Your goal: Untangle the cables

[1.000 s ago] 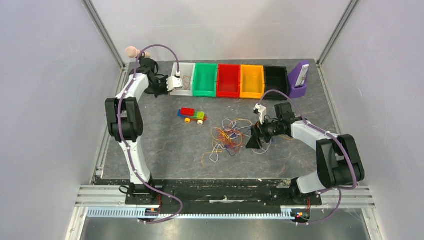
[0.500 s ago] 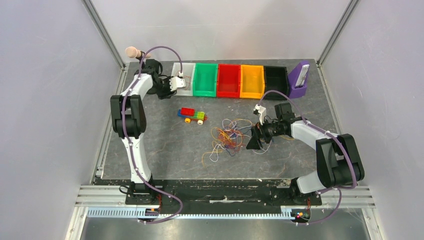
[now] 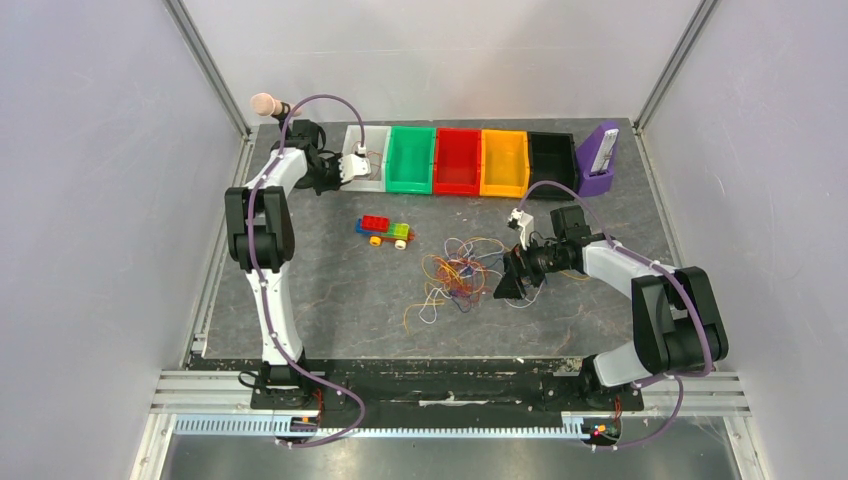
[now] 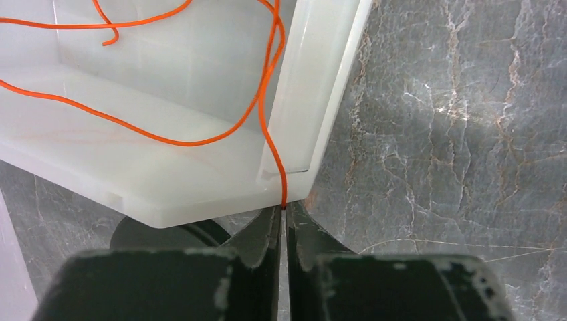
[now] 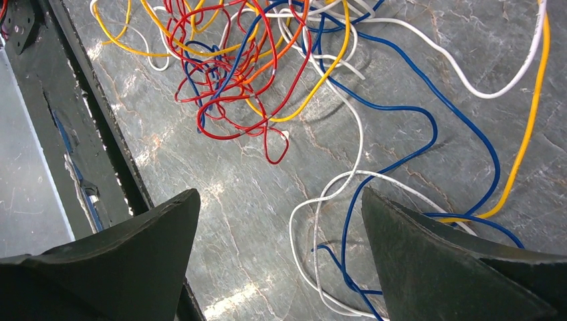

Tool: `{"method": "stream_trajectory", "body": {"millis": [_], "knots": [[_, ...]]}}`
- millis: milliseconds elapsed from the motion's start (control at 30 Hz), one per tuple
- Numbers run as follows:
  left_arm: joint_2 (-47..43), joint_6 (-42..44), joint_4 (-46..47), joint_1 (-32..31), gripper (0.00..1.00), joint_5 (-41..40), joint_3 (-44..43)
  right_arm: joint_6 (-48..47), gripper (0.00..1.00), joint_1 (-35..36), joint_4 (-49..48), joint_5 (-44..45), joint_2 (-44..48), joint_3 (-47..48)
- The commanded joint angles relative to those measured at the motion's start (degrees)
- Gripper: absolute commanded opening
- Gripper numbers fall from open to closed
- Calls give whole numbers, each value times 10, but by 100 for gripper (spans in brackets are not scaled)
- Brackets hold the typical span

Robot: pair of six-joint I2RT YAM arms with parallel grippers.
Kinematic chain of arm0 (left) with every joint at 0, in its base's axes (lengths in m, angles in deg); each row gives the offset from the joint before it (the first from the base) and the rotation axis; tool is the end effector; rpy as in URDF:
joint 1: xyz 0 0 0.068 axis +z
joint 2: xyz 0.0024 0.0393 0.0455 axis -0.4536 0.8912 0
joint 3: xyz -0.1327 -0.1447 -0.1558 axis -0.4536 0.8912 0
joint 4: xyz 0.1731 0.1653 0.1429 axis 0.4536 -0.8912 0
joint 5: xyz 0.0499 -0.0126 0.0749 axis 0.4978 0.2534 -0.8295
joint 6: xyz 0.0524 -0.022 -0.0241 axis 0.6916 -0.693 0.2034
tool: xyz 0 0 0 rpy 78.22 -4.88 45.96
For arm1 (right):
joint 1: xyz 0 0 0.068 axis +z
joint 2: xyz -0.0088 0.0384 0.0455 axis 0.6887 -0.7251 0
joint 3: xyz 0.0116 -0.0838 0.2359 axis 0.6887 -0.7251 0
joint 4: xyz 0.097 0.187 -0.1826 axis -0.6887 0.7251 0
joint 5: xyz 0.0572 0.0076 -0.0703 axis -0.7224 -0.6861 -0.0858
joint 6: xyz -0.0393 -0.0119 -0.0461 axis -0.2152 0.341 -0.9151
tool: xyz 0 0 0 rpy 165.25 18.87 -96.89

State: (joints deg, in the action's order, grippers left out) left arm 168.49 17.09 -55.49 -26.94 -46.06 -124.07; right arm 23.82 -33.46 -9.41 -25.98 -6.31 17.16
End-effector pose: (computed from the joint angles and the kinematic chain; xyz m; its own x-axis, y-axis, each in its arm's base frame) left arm 0.4805 -0.0175 0.1376 -0.0053 0.9092 -0.4163 0.9264 0.1612 0.3403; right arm 0.2610 0.0823 0.1170 -0.7234 -0.3245 -0.6094 -0.6759 0.5129 0.5292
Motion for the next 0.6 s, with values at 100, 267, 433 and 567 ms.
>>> {"method": "stream_trajectory", "body": {"millis": [100,267,433,567], "knots": [[-51,31,-50,-1,2,39,-15,-9,94,-3,-4,-13,-7,15],[-60,17,-109,-5,2,38,-49,-7,93,-4,-4,-19,-11,17],[-44,-35,-137,-16,2,36,-109,-8,93,-4,-4,-22,-11,14],[-13,-111,-101,-42,2,-3,-145,-7,93,-3,-5,-23,-16,15]]}}
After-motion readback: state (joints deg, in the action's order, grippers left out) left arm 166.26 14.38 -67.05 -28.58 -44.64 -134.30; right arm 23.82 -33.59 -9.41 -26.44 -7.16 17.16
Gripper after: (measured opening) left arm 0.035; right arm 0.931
